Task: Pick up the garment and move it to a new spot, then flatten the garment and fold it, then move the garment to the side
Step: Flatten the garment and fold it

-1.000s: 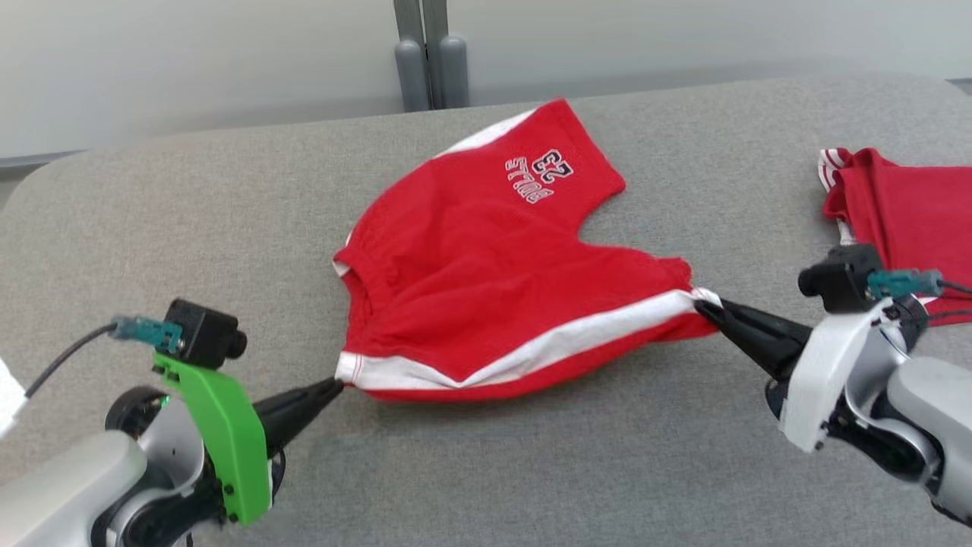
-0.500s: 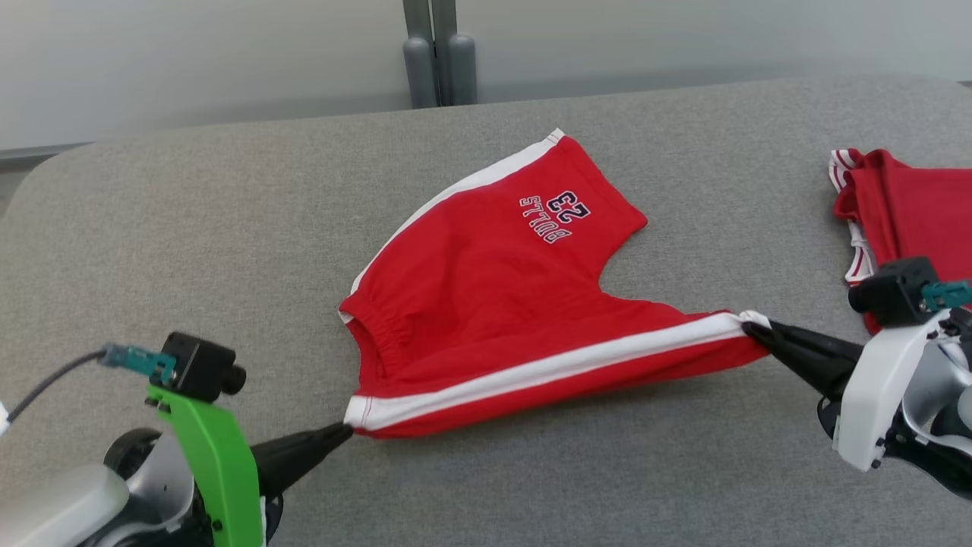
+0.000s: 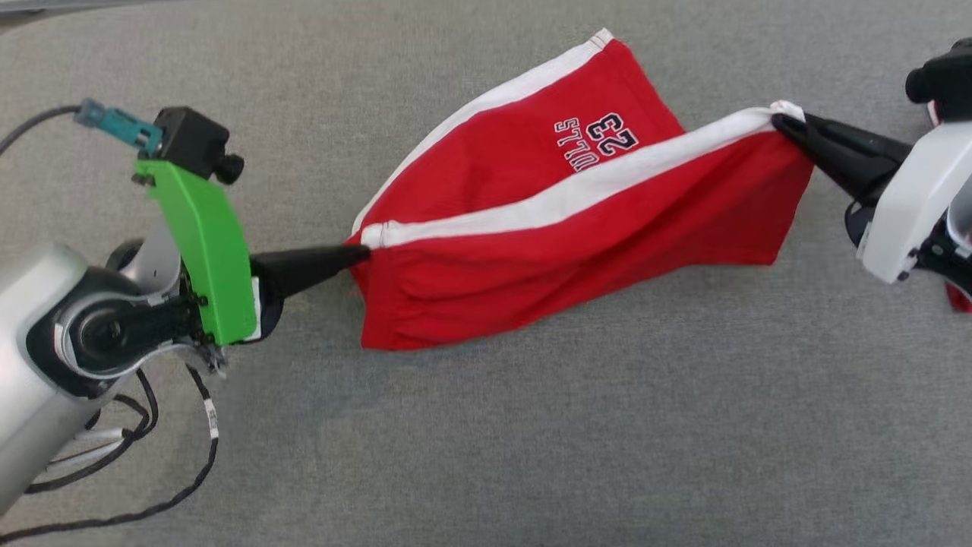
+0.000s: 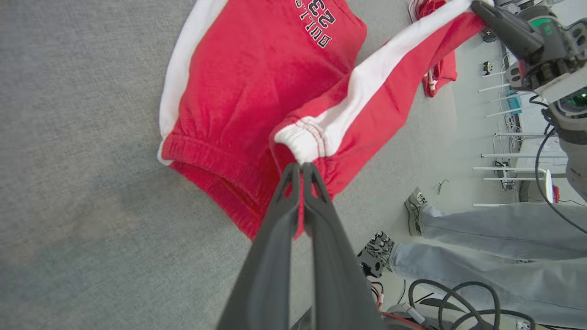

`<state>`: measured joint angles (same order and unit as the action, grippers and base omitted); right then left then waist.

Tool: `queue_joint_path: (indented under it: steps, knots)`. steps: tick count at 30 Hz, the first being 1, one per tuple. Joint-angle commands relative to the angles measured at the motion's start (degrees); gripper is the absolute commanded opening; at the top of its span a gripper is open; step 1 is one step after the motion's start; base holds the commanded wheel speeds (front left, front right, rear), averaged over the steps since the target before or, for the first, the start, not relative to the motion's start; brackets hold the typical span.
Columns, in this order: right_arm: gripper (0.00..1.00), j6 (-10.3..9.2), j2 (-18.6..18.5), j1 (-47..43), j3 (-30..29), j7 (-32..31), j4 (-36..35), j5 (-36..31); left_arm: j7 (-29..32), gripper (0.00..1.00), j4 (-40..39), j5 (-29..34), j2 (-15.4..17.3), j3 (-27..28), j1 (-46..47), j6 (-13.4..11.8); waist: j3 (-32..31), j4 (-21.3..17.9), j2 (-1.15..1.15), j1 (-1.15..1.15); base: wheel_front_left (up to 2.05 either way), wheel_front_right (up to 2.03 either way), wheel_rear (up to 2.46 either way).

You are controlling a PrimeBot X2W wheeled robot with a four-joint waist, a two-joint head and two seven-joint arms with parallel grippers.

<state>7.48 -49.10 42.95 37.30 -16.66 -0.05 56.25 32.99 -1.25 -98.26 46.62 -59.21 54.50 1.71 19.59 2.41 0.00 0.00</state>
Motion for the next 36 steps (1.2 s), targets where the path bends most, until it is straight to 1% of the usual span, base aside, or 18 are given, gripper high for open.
queue_joint_path:
  steps: [1, 5, 9, 14, 16, 25, 26, 27, 28, 29, 30, 31, 32, 33, 36]
  knots:
    - [0.00, 0.03, 0.33, 2.22, -0.06, -0.42, 0.61, -0.03, 0.75, 0.00, 1.17, -0.72, -1.07, 0.58, 2.04, 0.34, 7.34, 3.29, 0.00, 0.00, 0.00, 0.00, 0.00]
    - [0.00, 0.02, 0.53, 7.69, 0.82, -0.74, 3.40, 0.42, 2.17, 0.00, 5.21, -0.36, -3.81, 1.31, 5.73, 1.30, 10.85, 5.04, 0.00, 0.00, 0.00, 0.00, 0.00]
    - [0.00, 0.02, 0.53, 12.19, 1.97, 0.21, 6.52, 1.51, 1.89, 0.00, 8.29, 0.07, -5.59, 2.22, 7.89, 2.44, 12.95, 6.47, 0.00, 0.00, 0.00, 0.00, 0.00]
    - [0.00, 0.03, 0.86, 17.10, 3.43, 2.99, 9.99, 2.84, 0.92, 0.00, 10.04, 0.35, -7.05, 3.33, 9.20, 3.87, 14.44, 8.00, 0.00, 0.00, 0.00, 0.00, 0.00]
    - [0.00, 0.02, 1.09, 19.85, 4.98, 3.97, 12.12, 3.19, 0.45, 0.00, 10.51, 0.44, -7.65, 3.82, 9.62, 4.40, 15.20, 8.75, 0.00, 0.00, 0.00, 0.00, 0.00]
    - [0.00, 0.03, 3.36, 27.79, 10.86, 5.03, 18.88, 4.30, -0.52, 0.00, 12.57, 1.46, -9.68, 4.27, 10.86, 5.24, 17.55, 10.27, 0.00, 0.00, 0.00, 0.00, 0.00]
    - [0.07, 0.03, 3.61, 28.45, 11.67, 5.06, 19.56, 4.36, -0.50, 0.00, 12.80, 1.56, -9.86, 4.31, 11.01, 5.32, 17.66, 10.31, 0.00, 0.00, 0.00, 0.00, 0.00]
    - [0.11, 0.03, 3.83, 28.97, 12.29, 5.29, 20.10, 4.45, -0.48, 0.00, 12.98, 1.61, -10.03, 4.33, 11.07, 5.28, 17.72, 10.33, 0.00, 0.00, 0.00, 0.00, 0.00]
    - [0.27, 0.03, 4.18, 29.46, 13.11, 5.41, 20.73, 4.93, -0.36, 0.00, 13.26, 1.59, -10.17, 4.32, 11.08, 5.37, 17.77, 10.32, 0.00, 0.00, 0.00, 0.00, 0.00]
    - [0.33, 0.02, 4.36, 29.79, 13.74, 5.47, 21.23, 5.10, -0.20, 0.00, 13.45, 1.55, -10.26, 4.26, 11.06, 5.39, 17.77, 10.30, 0.00, 0.00, 0.00, 0.00, 0.00]
    - [0.44, 0.03, 4.56, 30.20, 14.51, 5.71, 21.88, 5.36, -0.02, 0.00, 13.66, 1.53, -10.34, 4.20, 11.03, 5.40, 17.73, 10.25, 0.00, 0.00, 0.00, 0.00, 0.00]
    - [0.54, 0.03, 4.71, 30.45, 14.99, 5.81, 22.42, 5.62, -0.08, 0.06, 13.77, 1.60, -10.37, 4.25, 11.01, 5.42, 17.64, 10.19, 0.00, 0.00, 0.00, 0.00, 0.00]
    - [1.00, 0.02, 4.94, 30.63, 15.61, 6.03, 23.14, 6.07, -0.25, 0.71, 13.98, 1.74, -10.41, 4.29, 10.95, 5.48, 17.43, 10.10, 0.00, 0.00, 0.00, 0.00, 0.00]
    - [1.00, 0.03, 5.11, 30.77, 16.08, 6.36, 23.66, 6.26, -0.24, 1.00, 14.18, 1.79, -10.42, 4.28, 10.84, 5.51, 17.16, 10.00, 0.00, 0.00, 0.00, 0.00, 0.00]
    - [1.00, 0.03, 5.82, 30.90, 17.19, 8.47, 25.47, 7.27, 0.13, 1.00, 14.91, 1.69, -10.28, 4.21, 10.27, 5.65, 15.68, 9.55, 0.00, 0.00, 0.00, 0.00, 0.00]
